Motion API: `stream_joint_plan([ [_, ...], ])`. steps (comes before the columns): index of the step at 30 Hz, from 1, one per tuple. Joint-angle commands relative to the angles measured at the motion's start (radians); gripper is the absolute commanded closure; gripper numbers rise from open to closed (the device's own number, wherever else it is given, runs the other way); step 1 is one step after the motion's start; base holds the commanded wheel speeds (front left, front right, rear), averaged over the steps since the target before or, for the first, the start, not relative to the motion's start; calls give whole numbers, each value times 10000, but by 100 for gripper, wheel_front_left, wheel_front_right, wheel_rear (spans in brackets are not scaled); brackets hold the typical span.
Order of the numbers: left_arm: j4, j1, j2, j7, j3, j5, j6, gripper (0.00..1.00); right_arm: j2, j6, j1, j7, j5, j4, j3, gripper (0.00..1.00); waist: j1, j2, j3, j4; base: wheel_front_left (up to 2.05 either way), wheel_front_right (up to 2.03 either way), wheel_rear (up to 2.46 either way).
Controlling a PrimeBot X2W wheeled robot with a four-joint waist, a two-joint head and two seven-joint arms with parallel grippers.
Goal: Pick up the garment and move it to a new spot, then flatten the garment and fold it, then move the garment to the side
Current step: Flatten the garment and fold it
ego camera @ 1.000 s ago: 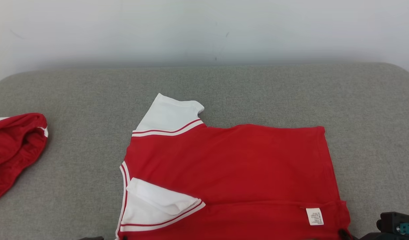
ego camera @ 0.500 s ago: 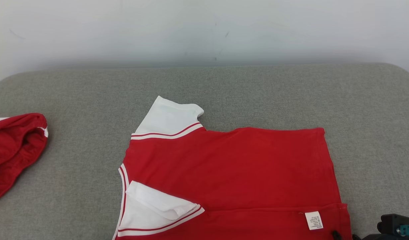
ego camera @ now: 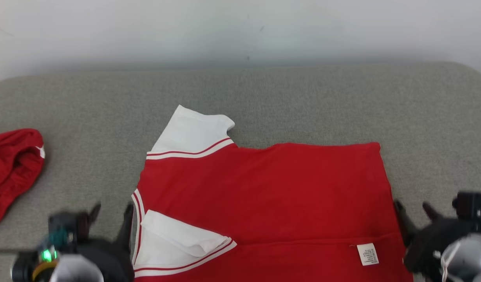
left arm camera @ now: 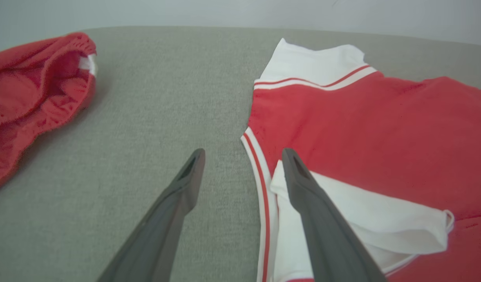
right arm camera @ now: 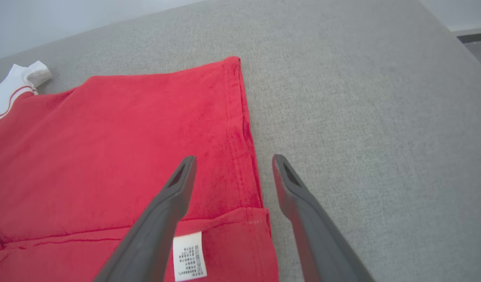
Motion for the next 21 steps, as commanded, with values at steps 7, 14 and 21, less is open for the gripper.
stream_joint_plan([
  [7,949,-3371,-322,1209,-237,140,-854,0,-319,8,-2456,462,-365,189,774,0,0,0,1484,-345,0,0,0],
  [14,3228,-6667,-668,2568,-994,771,-1833,0,-798,8,-4482,259,-223,1056,1760,0,0,0,2860,-861,0,0,0],
  [21,4931,-8311,-823,3237,-1307,1003,-2426,0,-1008,8,-5226,-48,-74,1411,2450,0,0,0,3589,-1387,0,0,0],
])
